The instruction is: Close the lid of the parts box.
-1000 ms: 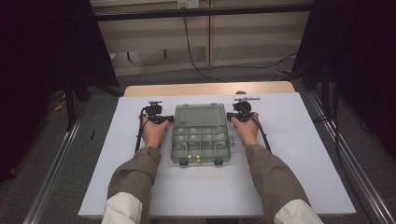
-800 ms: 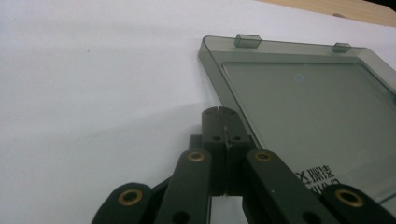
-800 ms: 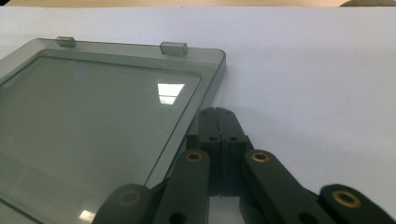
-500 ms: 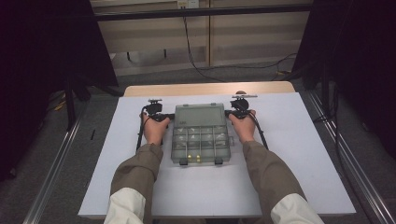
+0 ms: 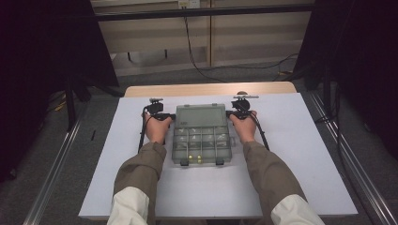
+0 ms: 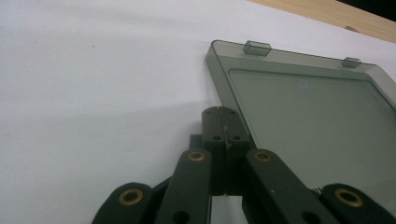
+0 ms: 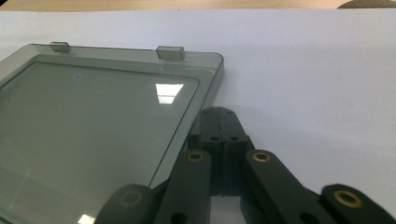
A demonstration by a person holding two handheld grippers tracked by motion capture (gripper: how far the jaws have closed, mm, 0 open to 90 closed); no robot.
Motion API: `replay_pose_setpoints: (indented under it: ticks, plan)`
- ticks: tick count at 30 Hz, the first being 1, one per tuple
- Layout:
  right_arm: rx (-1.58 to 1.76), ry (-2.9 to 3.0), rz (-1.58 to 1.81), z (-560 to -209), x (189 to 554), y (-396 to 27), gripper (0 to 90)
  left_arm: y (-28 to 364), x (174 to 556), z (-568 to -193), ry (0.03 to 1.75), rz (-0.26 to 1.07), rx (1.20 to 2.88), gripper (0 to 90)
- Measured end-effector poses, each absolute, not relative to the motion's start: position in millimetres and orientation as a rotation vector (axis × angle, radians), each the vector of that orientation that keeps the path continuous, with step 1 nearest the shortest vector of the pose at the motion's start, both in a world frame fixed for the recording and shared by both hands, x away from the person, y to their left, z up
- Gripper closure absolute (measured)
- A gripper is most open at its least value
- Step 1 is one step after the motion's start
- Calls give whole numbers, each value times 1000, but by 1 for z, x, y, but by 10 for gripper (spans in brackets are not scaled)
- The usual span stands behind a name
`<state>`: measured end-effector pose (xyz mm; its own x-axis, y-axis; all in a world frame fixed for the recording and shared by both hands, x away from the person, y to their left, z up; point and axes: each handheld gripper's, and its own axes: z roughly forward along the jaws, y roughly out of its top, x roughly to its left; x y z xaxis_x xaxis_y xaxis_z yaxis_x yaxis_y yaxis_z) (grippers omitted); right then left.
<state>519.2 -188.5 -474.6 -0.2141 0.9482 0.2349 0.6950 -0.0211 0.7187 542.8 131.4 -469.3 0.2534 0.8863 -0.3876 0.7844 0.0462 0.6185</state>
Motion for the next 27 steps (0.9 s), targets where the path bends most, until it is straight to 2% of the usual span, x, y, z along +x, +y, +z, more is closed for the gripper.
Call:
replay_pose_setpoints:
  ticks: [12,27]
  plan:
    - [1734,1916,1073,-474,519,-186,900,125,542,-466,1594,205,1751,900]
    - [1790,1866,1213,-474,518,-195,900,134,539,-465,1588,110,1610,900]
